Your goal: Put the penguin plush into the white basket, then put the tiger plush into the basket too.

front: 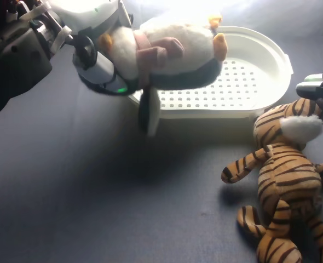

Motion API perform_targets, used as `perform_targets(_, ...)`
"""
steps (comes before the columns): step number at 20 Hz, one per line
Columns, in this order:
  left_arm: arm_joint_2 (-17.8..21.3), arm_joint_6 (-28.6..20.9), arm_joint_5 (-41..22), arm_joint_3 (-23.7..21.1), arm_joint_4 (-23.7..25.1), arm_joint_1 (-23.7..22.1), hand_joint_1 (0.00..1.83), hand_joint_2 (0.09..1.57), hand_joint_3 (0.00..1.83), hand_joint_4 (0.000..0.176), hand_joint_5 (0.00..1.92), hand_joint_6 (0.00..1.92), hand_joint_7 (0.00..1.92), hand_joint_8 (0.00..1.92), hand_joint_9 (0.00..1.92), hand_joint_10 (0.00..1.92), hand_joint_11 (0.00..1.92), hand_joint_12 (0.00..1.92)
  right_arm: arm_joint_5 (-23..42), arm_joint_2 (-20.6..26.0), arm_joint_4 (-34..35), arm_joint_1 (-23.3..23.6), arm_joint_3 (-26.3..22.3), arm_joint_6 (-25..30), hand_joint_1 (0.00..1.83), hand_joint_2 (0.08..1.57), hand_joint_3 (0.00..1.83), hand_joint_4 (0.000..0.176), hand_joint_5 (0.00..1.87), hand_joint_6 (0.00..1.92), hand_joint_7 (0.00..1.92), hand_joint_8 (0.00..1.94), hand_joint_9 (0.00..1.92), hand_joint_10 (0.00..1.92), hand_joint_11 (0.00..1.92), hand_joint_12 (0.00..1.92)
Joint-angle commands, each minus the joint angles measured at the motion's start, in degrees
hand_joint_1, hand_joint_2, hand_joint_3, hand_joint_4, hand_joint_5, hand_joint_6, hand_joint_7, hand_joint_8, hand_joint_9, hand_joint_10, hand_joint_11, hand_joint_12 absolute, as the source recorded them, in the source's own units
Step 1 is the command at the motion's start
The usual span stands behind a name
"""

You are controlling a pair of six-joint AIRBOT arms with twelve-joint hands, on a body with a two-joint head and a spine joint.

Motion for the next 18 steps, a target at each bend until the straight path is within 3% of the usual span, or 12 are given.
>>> perform_targets(1, 0.1, 0.1, -8.1, 0.1, 1.2, -0.9, 1.18, 0.92, 0.0, 0.0, 0.83, 0.01, 0.76, 0.01, 0.61, 0.03, 0.11, 1.08, 7.3, 0.1, 0.6, 0.4, -0.1, 0.8, 0.61, 1.27, 0.0, 0.0, 0.41, 0.0, 0.41, 0.0, 0.48, 0.0, 0.24, 0.79)
perform_targets(2, 0.1, 0.2, -8.3, -0.1, 1.5, -0.9, 1.15, 0.92, 0.0, 0.0, 0.77, 0.0, 0.7, 0.0, 0.56, 0.0, 0.04, 1.12, 7.6, 0.2, 0.0, 0.4, -0.3, 1.0, 0.6, 1.27, 0.0, 0.0, 0.4, 0.0, 0.4, 0.0, 0.49, 0.0, 0.22, 0.84)
perform_targets(4, 0.2, 0.3, -8.8, -0.6, 1.7, -0.8, 1.09, 0.9, 0.0, 0.031, 0.6, 0.0, 0.57, 0.0, 0.46, 0.0, 0.0, 1.06, 7.8, 0.6, -0.8, 0.4, -0.7, 1.2, 0.6, 1.23, 0.0, 0.0, 0.43, 0.0, 0.41, 0.01, 0.51, 0.0, 0.21, 0.9)
perform_targets(6, 0.9, 0.3, -10.5, -1.8, 1.8, 0.3, 0.99, 0.9, 0.0, 0.089, 0.39, 0.0, 0.39, 0.0, 0.33, 0.0, 0.0, 0.92, 7.8, 0.7, -2.0, 0.4, -1.1, 1.3, 0.7, 1.19, 0.0, 0.0, 0.49, 0.01, 0.49, 0.01, 0.57, 0.02, 0.25, 0.94)
perform_targets(8, 1.4, 0.3, -12.0, -2.9, 1.9, 0.9, 0.98, 0.9, 0.0, 0.119, 0.29, 0.0, 0.29, 0.0, 0.25, 0.0, 0.0, 0.78, 7.7, 0.7, -2.7, 0.4, -1.4, 1.3, 0.73, 1.17, 0.0, 0.0, 0.5, 0.0, 0.49, 0.0, 0.57, 0.0, 0.26, 0.9)
perform_targets(10, 2.1, 0.3, -13.9, -4.3, 2.5, 1.4, 0.93, 0.91, 0.0, 0.128, 0.24, 0.0, 0.21, 0.0, 0.19, 0.0, 0.0, 0.64, 6.1, 0.4, -3.5, 0.4, -1.4, 1.3, 0.79, 1.12, 0.0, 0.0, 0.5, 0.0, 0.48, 0.0, 0.54, 0.0, 0.28, 0.82)
perform_targets(11, 2.6, 0.2, -15.2, -5.2, 3.0, 1.8, 0.93, 0.92, 0.0, 0.124, 0.23, 0.0, 0.19, 0.0, 0.16, 0.0, 0.0, 0.57, 5.1, 0.3, -3.9, 0.5, -1.3, 1.3, 0.81, 1.11, 0.0, 0.0, 0.5, 0.0, 0.47, 0.0, 0.53, 0.0, 0.29, 0.82)
perform_targets(12, 3.1, -0.4, -16.6, -6.3, 4.3, 2.3, 0.93, 0.92, 0.0, 0.147, 0.18, 0.0, 0.12, 0.0, 0.09, 0.0, 0.0, 0.43, 2.8, 0.1, -4.6, 0.6, -1.1, 1.3, 0.92, 1.08, 0.0, 0.022, 0.48, 0.0, 0.45, 0.0, 0.5, 0.0, 0.27, 0.74)
perform_targets(14, 4.9, -4.4, -20.0, -9.5, 10.1, 2.9, 0.85, 0.92, 0.0, 0.173, 0.03, 0.0, 0.01, 0.0, 0.0, 0.0, 0.0, 0.13, -1.6, -0.8, -5.8, 0.8, -0.6, 1.3, 1.04, 1.03, 0.0, 0.02, 0.47, 0.0, 0.47, 0.0, 0.5, 0.0, 0.26, 0.65)
perform_targets(15, 5.8, -6.8, -21.9, -10.9, 12.7, 3.1, 0.85, 0.91, 0.0, 0.175, 0.01, 0.0, 0.0, 0.0, 0.0, 0.0, 0.0, 0.03, -3.1, -1.1, -6.3, 1.0, -0.4, 1.3, 1.05, 1.02, 0.0, 0.026, 0.46, 0.0, 0.47, 0.0, 0.51, 0.0, 0.28, 0.6)
perform_targets(17, 7.6, -12.0, -28.1, -13.3, 16.7, 5.1, 0.86, 0.88, 0.0, 0.176, 0.0, 0.0, 0.0, 0.0, 0.0, 0.0, 0.0, 0.0, -6.4, -2.2, -7.6, 1.9, 0.1, 1.3, 1.01, 1.02, 0.0, 0.018, 0.46, 0.0, 0.44, 0.0, 0.52, 0.0, 0.29, 0.59)
perform_targets(18, 8.5, -13.6, -31.2, -14.5, 17.6, 6.4, 0.85, 0.87, 0.0, 0.176, 0.0, 0.0, 0.0, 0.0, 0.0, 0.0, 0.0, 0.0, -7.9, -2.7, -8.4, 2.6, 0.4, 1.3, 1.0, 1.02, 0.0, 0.024, 0.46, 0.0, 0.42, 0.0, 0.51, 0.0, 0.27, 0.59)
